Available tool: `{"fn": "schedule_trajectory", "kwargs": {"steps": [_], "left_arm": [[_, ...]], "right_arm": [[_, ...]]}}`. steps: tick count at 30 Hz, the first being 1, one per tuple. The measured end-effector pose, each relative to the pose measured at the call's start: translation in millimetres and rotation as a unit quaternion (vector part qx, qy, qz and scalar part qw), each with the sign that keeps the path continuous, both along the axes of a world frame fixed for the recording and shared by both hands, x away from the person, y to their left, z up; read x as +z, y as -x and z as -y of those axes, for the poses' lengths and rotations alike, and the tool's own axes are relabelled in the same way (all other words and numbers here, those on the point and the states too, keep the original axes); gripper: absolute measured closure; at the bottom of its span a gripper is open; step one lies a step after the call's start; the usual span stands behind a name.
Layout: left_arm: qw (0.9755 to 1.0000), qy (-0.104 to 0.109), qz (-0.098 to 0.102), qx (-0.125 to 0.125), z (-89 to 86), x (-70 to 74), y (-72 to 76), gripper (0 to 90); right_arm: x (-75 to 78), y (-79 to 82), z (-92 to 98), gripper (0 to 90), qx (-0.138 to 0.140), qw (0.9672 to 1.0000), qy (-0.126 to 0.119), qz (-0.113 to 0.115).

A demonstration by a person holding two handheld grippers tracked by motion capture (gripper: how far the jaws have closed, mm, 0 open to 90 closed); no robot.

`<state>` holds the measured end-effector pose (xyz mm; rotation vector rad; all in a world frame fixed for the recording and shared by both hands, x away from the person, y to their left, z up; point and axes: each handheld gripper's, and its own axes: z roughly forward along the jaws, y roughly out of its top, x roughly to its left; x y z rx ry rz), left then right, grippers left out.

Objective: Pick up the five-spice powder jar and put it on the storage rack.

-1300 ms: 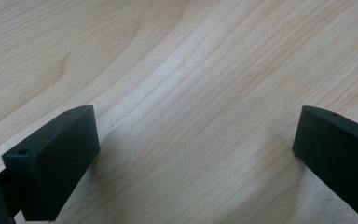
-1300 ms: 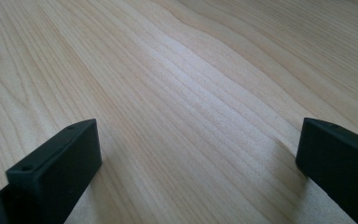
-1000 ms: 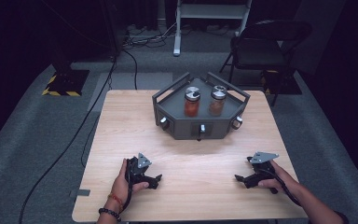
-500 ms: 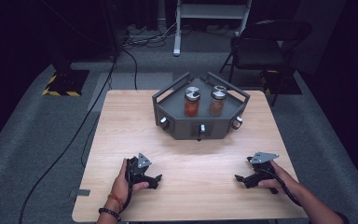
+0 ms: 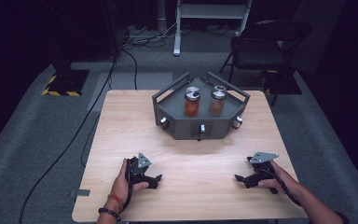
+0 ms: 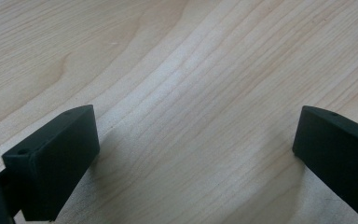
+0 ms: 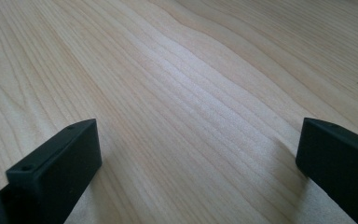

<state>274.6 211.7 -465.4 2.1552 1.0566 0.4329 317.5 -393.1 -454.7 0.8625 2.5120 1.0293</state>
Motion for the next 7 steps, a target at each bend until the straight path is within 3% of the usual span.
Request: {"fn": "schedule_trajectory", "kwargs": {"steps": [7], "left_arm": [[1.0000, -0.001, 0.001, 0.001, 0.1, 0.0, 1.0, 0.3]], "right_arm": [[0.0, -0.1, -0.1, 0.0, 0.000, 1.0000, 0.000, 0.000]]}}
